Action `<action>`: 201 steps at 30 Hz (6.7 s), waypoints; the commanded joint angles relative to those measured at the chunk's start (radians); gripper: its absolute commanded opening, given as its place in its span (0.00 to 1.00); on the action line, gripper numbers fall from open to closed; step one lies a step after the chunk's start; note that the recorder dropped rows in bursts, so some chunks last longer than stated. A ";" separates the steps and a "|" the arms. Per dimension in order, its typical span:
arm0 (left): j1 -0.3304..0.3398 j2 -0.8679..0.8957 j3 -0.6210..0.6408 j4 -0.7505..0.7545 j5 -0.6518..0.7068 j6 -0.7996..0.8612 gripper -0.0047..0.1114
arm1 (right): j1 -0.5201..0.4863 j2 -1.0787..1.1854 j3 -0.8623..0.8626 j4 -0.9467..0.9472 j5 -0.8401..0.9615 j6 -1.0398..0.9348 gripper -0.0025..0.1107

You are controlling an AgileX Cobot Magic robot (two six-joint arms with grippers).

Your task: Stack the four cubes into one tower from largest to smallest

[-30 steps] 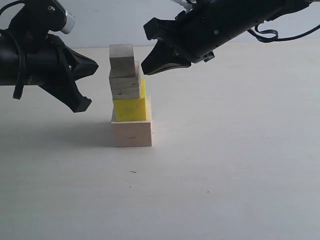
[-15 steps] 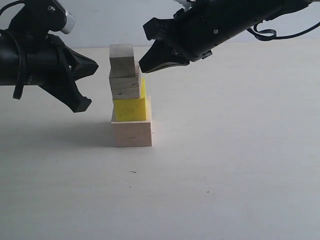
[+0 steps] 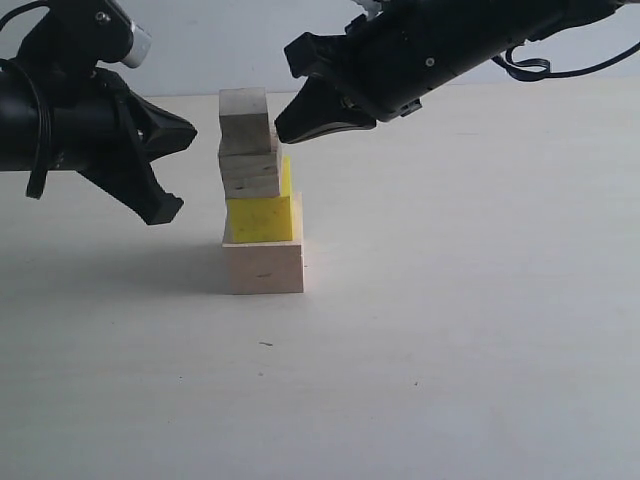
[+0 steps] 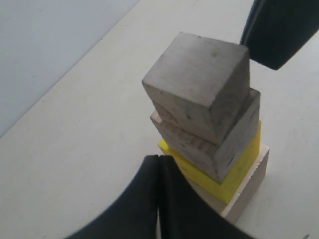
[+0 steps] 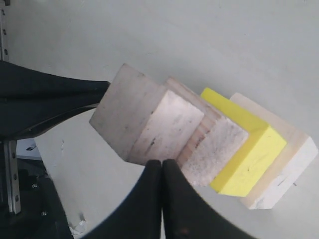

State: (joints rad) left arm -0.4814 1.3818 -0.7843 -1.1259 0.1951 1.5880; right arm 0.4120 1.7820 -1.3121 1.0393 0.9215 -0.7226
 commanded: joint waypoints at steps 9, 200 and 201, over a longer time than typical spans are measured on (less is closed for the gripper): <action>0.003 -0.010 0.001 -0.013 -0.007 -0.003 0.04 | 0.018 0.000 0.004 -0.009 -0.020 -0.011 0.02; -0.007 -0.052 0.069 -0.055 0.051 0.011 0.04 | 0.018 -0.003 0.004 -0.238 -0.111 0.166 0.02; -0.007 -0.074 0.080 -0.055 0.045 0.000 0.04 | 0.018 -0.003 0.004 -0.238 -0.111 0.166 0.02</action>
State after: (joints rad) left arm -0.4834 1.3626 -0.7281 -1.1756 0.2589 1.6204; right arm 0.4297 1.7820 -1.3121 0.8057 0.8121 -0.5517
